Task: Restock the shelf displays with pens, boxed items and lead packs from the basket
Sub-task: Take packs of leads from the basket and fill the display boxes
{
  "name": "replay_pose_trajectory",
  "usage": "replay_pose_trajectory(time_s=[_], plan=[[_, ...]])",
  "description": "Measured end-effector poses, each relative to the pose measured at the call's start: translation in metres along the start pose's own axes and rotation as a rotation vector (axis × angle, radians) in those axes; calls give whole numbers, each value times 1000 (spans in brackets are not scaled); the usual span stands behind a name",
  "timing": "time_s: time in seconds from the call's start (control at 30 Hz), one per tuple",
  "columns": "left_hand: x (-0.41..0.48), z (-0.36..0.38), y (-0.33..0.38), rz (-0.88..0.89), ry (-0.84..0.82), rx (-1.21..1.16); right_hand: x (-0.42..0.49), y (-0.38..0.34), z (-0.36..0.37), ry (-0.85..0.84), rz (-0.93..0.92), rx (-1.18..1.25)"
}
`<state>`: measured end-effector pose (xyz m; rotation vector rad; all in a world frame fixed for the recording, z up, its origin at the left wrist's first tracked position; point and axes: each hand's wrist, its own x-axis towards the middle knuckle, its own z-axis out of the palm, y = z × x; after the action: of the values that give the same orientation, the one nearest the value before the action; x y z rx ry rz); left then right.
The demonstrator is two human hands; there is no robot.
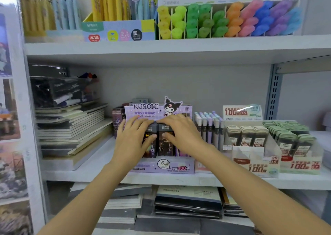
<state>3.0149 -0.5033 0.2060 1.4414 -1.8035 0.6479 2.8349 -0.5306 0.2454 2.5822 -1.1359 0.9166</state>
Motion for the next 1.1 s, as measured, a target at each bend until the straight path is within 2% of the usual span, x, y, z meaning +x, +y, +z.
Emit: replay_pose_trajectory(time_s=[0.17, 0.3, 0.4, 0.53, 0.67, 0.7, 0.77, 0.83, 1.1], plan=[[-8, -1, -1, 18, 28, 62, -12, 13, -10, -56, -21, -5], [-6, 1, 3, 5, 20, 20, -12, 14, -9, -19, -16, -11], [-6, 3, 9, -10, 36, 64, -8, 14, -9, -10, 20, 46], [-7, 3, 12, -24, 15, 123, -16, 19, -17, -32, -18, 105], [-12, 3, 34, -1, 67, 64, -40, 55, -47, 204, 15, 88], [-14, 6, 46, 47, 75, 21, -49, 67, -55, 211, 53, 61], [-17, 17, 73, 183, 42, -12, -63, 86, -64, 69, 118, 20], [-21, 30, 94, 244, -39, 27, -72, 93, -62, -75, 129, 23], [-18, 34, 90, 237, -120, 54, -64, 82, -54, 74, 79, 92]])
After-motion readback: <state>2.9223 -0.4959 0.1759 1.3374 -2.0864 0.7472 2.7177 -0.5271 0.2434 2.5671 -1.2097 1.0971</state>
